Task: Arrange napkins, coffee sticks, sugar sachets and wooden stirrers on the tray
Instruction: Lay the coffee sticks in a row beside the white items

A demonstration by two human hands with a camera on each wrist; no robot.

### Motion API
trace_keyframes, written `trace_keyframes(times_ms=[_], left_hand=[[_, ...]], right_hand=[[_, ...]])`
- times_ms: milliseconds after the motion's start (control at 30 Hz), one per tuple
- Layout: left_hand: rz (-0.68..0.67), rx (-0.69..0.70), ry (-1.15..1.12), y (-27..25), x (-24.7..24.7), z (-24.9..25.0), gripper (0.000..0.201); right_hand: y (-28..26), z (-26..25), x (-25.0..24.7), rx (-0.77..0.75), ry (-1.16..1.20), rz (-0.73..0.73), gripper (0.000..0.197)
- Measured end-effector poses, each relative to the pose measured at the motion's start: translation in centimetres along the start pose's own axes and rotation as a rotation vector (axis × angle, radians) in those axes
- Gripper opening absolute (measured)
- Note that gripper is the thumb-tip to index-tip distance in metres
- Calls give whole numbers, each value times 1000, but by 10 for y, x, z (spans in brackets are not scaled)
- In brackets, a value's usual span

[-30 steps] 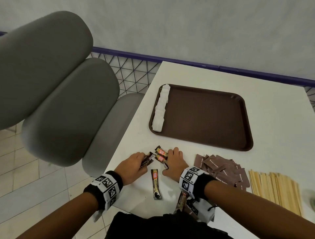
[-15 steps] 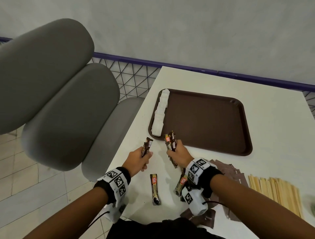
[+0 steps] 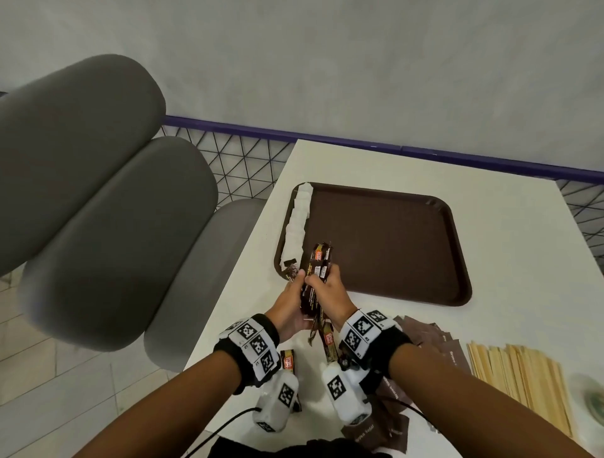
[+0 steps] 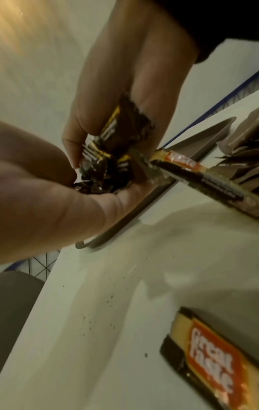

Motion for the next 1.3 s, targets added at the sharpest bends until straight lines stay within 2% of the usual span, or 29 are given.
trace_keyframes(times_ms=[200, 333, 400, 467, 533, 600, 667, 733, 800, 900, 967, 1167, 1300], left_hand=[[-100, -2, 38, -4, 8, 3, 61], [-97, -10, 71, -2, 3, 5, 56], [-88, -24, 74, 2, -2, 5, 53], [-82, -35, 53, 4, -5, 3, 51], [-79, -38, 34, 7, -7, -1, 47], [-74, -27, 13, 7, -7, -3, 41], [-72, -15, -18, 8, -8, -4, 35], [-75, -9, -63, 8, -9, -5, 29], [-71, 5, -118, 7, -10, -5, 25], [-46, 36, -177, 9, -14, -2, 23], [-35, 37, -170, 10, -15, 1, 25], [-67, 25, -178, 9, -6, 4, 30], [-103, 31, -176, 5, -2, 8, 33]], right_hand=[[2, 1, 4, -99, -463, 82, 31], [3, 5, 1, -123, -757, 39, 34], [1, 7, 0, -174, -856, -25, 43], [-4, 6, 0, -223, -918, -85, 64], [-4, 8, 1, -246, -951, -110, 67], [-5, 8, 2, -235, -941, -145, 67], [-8, 5, 2, -205, -866, -202, 81], [-10, 0, 1, -144, -741, -281, 91], [-13, -3, -3, -65, -563, -364, 91], [-13, -7, -13, 44, -261, -383, 70], [-12, -9, -21, 53, -148, -343, 53], [-8, -5, -32, -170, -226, -281, 33], [-4, -2, -36, -245, -262, -201, 24]])
Point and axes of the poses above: each hand's wrist, its own y-axis towards the middle knuckle, its own x-axis out of the palm, z = x × y, the point moved 2 cm from there along y, towards the middle knuckle, and after that the axes turned 8 degrees about y, right-handed, at the moved point
